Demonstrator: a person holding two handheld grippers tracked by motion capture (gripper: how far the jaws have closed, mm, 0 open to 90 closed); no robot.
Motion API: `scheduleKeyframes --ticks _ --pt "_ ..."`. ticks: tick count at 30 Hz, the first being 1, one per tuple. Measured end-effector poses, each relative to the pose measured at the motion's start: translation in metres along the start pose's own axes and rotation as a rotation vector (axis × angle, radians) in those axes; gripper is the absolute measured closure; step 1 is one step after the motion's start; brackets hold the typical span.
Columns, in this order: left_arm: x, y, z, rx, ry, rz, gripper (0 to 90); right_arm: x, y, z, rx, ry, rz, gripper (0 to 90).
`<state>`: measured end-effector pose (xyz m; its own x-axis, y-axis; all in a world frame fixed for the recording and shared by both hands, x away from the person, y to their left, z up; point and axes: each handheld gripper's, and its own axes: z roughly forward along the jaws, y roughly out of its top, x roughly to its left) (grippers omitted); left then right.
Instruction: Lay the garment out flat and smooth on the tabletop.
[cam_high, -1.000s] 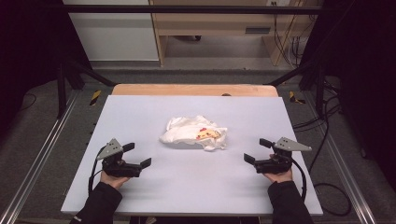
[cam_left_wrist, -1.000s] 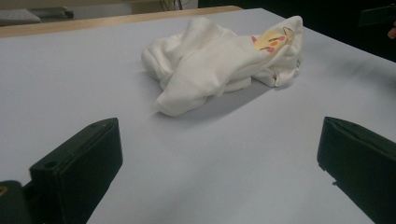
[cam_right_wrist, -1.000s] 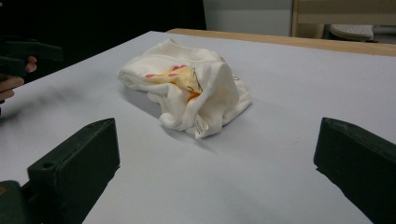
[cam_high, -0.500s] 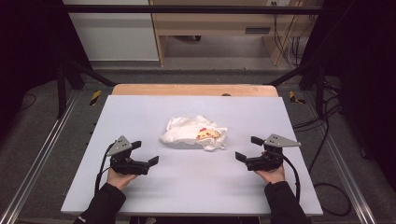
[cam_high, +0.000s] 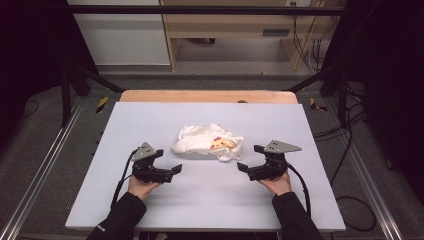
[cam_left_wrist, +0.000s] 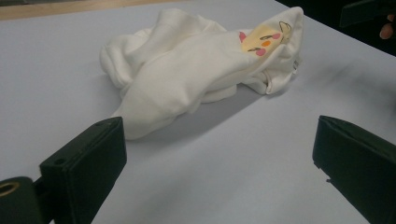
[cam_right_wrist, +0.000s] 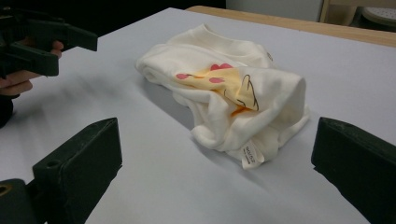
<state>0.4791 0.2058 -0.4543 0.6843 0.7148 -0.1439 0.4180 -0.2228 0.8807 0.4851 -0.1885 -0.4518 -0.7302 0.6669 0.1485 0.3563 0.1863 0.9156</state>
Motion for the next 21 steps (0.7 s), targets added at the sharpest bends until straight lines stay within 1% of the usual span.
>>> scheduleKeyframes --ticks 2,4,5,6,7,9,12,13,15,18,20,21 --pt "-0.001 0.0 0.003 0.005 -0.001 -0.002 4.0 0.001 0.0 0.002 0.003 0.0 -0.002 2.6" --pt "-0.005 0.001 0.012 0.018 0.009 -0.002 7.4 0.003 0.002 0.01 0.015 0.0 -0.004 3.4" --pt "-0.005 0.001 0.012 0.018 0.009 -0.002 10.0 0.003 0.002 0.013 0.023 -0.002 -0.006 3.8" --pt "-0.007 0.0 0.017 0.024 0.007 0.003 13.4 0.004 0.003 0.016 0.031 -0.005 -0.009 4.4" --pt "-0.007 0.0 0.017 0.024 0.007 0.003 16.1 0.004 0.003 0.016 0.031 -0.005 -0.009 4.4" --pt "-0.009 -0.001 0.024 0.035 0.007 0.007 19.6 0.006 0.003 0.025 0.041 -0.01 -0.01 6.5" --pt "-0.009 -0.001 0.027 0.039 0.009 0.005 24.9 0.008 0.002 0.034 0.06 -0.021 -0.018 7.7" --pt "-0.009 -0.001 0.03 0.041 0.018 -0.004 26.3 0.009 0.002 0.036 0.068 -0.026 -0.023 8.4" --pt "-0.009 -0.001 0.032 0.042 0.024 -0.008 29.7 0.011 0.002 0.041 0.08 -0.042 -0.03 10.0" --pt "-0.008 0.0 0.04 0.057 0.059 -0.037 35.0 0.012 0.001 0.048 0.095 -0.055 -0.03 12.5" --pt "-0.007 0.0 0.046 0.068 0.071 -0.046 37.0 0.012 0.001 0.053 0.105 -0.064 -0.033 14.7" --pt "-0.007 0.0 0.046 0.068 0.071 -0.046 38.3 0.012 0.001 0.053 0.105 -0.064 -0.033 14.7"
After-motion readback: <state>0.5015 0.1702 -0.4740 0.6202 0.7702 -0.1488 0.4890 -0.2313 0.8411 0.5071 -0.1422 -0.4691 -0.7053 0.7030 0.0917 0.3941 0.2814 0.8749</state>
